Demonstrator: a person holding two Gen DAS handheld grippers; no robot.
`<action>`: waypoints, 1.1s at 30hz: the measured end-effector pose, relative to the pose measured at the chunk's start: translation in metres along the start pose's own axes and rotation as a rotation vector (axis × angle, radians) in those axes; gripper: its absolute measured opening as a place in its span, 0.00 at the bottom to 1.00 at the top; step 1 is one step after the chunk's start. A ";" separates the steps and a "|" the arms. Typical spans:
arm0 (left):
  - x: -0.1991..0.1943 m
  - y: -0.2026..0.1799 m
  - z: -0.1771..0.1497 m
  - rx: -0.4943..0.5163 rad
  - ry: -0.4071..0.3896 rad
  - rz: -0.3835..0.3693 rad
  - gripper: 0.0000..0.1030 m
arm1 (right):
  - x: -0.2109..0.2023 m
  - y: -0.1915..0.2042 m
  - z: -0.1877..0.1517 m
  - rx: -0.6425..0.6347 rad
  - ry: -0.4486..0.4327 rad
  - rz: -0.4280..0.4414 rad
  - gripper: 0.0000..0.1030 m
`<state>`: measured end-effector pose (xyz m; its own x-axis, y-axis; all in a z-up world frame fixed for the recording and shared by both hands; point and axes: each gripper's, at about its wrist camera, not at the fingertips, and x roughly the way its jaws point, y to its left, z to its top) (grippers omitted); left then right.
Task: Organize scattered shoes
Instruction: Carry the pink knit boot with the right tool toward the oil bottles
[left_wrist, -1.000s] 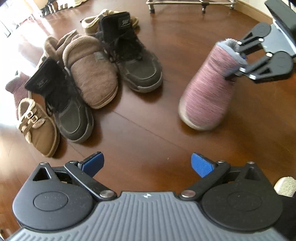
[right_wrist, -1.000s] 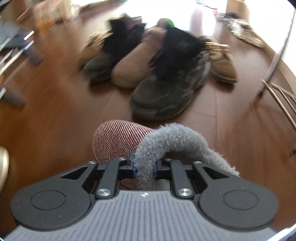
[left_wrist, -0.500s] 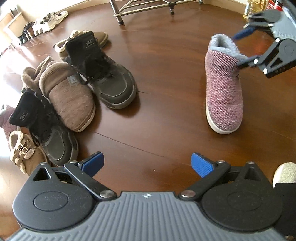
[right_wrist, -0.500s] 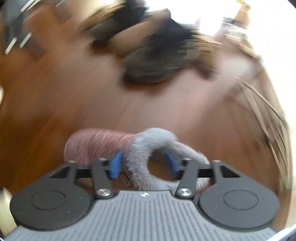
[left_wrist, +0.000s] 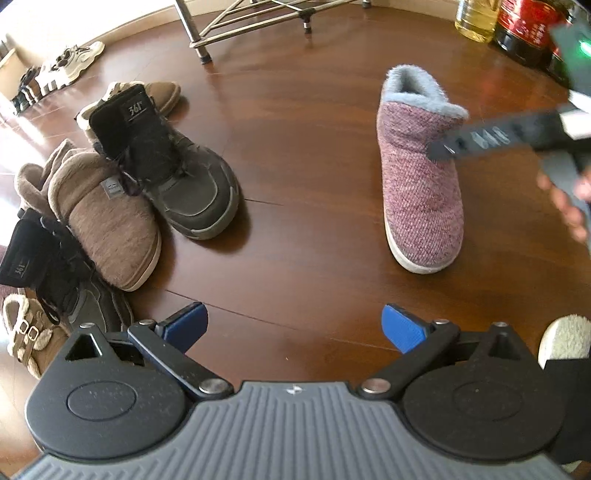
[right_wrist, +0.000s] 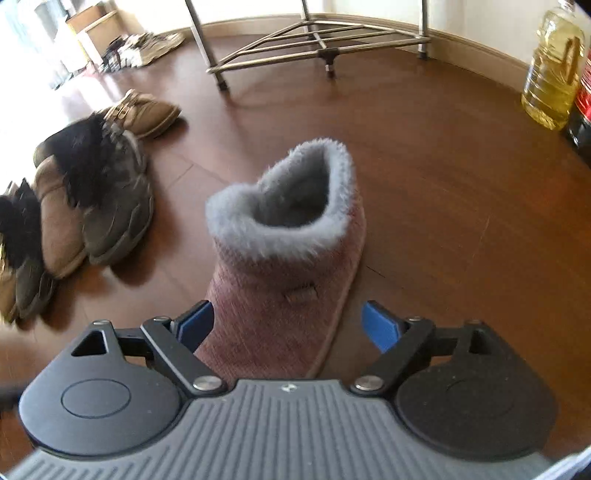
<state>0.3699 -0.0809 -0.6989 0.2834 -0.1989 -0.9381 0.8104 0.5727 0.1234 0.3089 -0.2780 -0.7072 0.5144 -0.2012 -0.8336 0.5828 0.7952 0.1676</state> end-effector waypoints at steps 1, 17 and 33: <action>0.000 -0.001 -0.001 -0.002 0.002 -0.004 0.99 | 0.005 0.003 0.001 0.018 -0.004 -0.004 0.84; -0.009 -0.013 -0.001 0.056 -0.023 -0.026 0.99 | 0.029 -0.007 0.005 -0.293 -0.002 0.078 0.55; -0.004 -0.018 0.002 0.063 -0.010 -0.039 0.99 | 0.026 -0.015 -0.005 -0.110 0.013 -0.096 0.81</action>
<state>0.3554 -0.0920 -0.6963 0.2557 -0.2280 -0.9395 0.8517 0.5130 0.1073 0.3103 -0.2926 -0.7339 0.4511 -0.2730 -0.8497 0.5559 0.8308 0.0282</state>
